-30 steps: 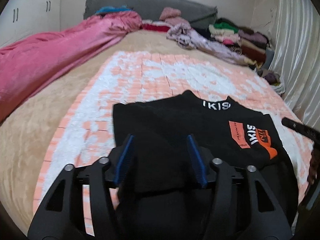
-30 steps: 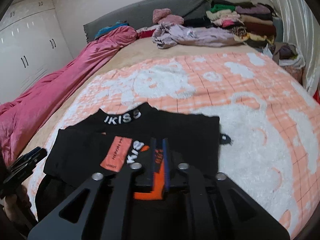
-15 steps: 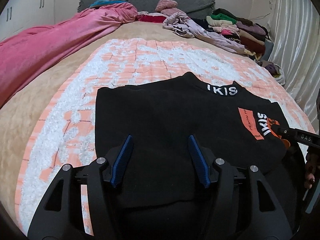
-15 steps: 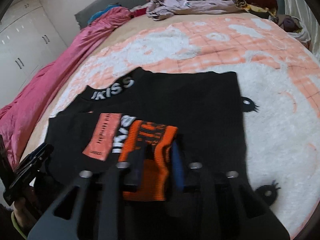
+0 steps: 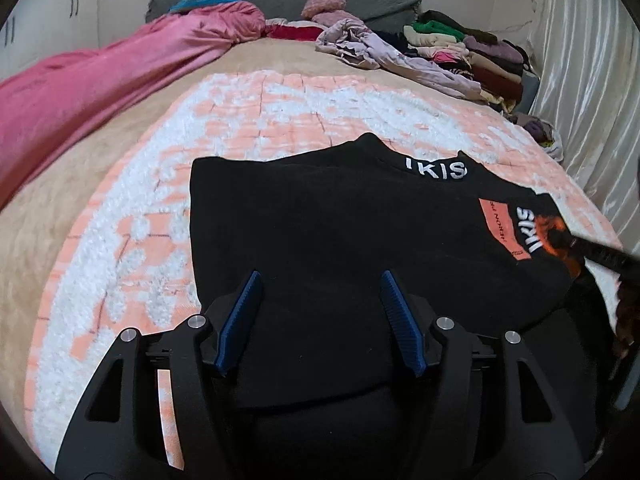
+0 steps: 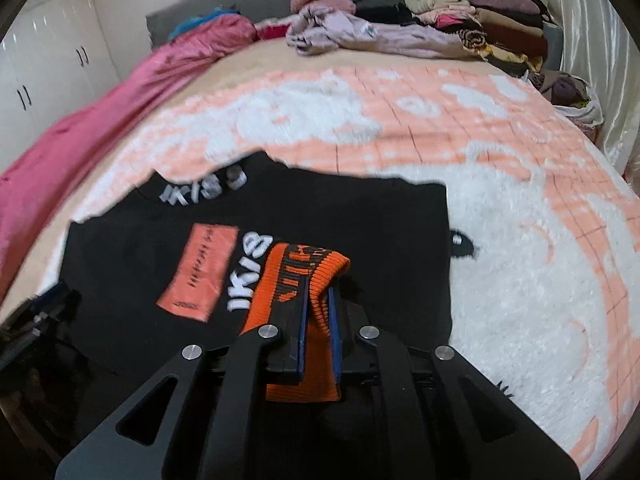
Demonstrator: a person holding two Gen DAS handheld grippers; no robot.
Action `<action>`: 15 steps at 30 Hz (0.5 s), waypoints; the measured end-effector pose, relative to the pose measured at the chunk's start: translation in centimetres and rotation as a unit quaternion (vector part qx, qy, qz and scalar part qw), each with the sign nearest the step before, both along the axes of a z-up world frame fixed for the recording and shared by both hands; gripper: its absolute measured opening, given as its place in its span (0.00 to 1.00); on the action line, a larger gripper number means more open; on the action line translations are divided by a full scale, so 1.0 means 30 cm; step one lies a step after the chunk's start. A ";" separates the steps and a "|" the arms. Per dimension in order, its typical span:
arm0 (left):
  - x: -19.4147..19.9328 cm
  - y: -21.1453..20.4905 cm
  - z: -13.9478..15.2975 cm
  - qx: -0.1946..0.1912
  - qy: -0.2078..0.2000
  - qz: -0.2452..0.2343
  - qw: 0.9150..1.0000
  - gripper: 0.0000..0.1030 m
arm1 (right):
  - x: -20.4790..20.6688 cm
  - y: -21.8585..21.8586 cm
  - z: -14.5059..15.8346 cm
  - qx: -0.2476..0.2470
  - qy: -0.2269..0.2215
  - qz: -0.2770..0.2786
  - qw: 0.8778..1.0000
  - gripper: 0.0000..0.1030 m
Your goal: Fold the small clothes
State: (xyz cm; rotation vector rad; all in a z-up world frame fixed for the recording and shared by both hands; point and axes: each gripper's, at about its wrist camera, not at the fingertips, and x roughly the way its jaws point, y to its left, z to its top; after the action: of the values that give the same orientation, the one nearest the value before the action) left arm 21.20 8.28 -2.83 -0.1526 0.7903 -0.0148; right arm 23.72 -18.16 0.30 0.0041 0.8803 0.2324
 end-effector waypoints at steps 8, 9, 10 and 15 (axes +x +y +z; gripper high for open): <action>-0.023 0.011 0.015 -0.001 -0.012 0.001 1.000 0.53 | -0.036 -0.018 0.025 -0.023 -0.028 -0.018 0.999 0.26; -0.036 0.013 0.026 -0.003 -0.018 0.001 1.000 0.53 | -0.053 -0.025 0.041 -0.020 -0.040 -0.017 0.999 0.28; -0.045 0.013 0.036 -0.004 -0.024 0.000 1.000 0.53 | -0.067 -0.028 0.052 -0.017 -0.047 -0.016 0.999 0.29; -0.093 -0.009 0.086 -0.002 -0.049 -0.009 0.999 0.53 | -0.150 0.000 0.086 -0.008 -0.068 0.025 0.997 0.32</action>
State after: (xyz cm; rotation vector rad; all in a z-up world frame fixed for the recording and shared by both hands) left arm 18.41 8.01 -0.26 -0.1478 0.6938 -0.0407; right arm 19.24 -18.15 2.87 -0.0475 0.7467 0.2700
